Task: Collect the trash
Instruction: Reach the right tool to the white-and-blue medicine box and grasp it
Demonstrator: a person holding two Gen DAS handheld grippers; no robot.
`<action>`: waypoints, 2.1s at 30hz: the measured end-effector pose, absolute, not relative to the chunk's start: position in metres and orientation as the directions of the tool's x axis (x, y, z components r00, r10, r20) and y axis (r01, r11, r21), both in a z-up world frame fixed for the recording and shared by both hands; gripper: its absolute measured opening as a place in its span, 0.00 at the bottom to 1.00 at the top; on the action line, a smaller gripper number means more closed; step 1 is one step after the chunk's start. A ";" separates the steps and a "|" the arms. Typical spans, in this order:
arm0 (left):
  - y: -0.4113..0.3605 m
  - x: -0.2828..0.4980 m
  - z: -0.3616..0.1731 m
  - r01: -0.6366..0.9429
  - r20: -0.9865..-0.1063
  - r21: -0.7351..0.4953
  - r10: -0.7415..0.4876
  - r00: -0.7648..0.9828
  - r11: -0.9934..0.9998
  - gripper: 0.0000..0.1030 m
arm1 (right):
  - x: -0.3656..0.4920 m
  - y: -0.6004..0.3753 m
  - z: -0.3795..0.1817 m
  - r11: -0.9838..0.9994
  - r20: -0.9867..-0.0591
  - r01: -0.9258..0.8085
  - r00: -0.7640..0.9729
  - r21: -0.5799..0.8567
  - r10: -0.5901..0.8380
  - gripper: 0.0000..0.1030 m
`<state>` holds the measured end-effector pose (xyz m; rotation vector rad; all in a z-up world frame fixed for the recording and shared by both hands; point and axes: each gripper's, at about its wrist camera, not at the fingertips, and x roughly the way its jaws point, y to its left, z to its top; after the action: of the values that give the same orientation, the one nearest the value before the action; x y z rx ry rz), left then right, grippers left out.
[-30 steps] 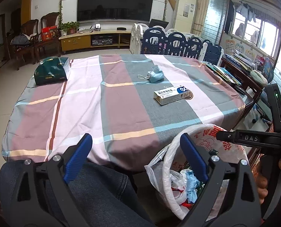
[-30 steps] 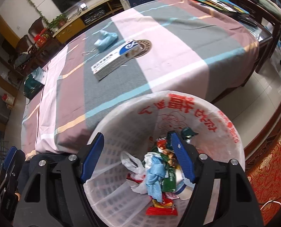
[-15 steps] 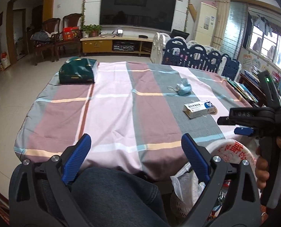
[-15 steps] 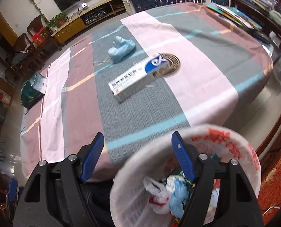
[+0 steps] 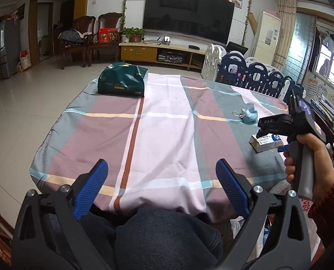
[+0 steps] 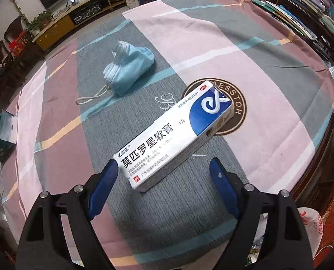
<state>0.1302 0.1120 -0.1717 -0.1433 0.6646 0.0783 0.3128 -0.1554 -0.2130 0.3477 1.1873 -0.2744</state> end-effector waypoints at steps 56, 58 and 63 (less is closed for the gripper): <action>0.132 0.142 -0.193 -0.203 -0.673 -0.129 0.064 0.737 0.971 0.93 | 0.315 -0.137 -0.201 0.948 -0.874 0.189 0.463 0.258 0.145 0.66; 0.133 0.143 -0.195 -0.207 -0.678 -0.126 0.068 0.732 0.970 0.93 | 0.314 -0.148 -0.190 0.924 -0.844 0.183 0.493 0.337 0.210 0.66; 0.135 0.154 -0.194 -0.187 -0.704 -0.176 0.009 0.711 0.967 0.93 | 0.320 -0.188 -0.165 0.915 -0.843 0.285 0.529 0.286 0.099 0.66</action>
<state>0.1543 0.1352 -0.1943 -0.2422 0.7747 0.1097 0.3204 -0.1880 -0.1652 0.4189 1.0154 -0.1149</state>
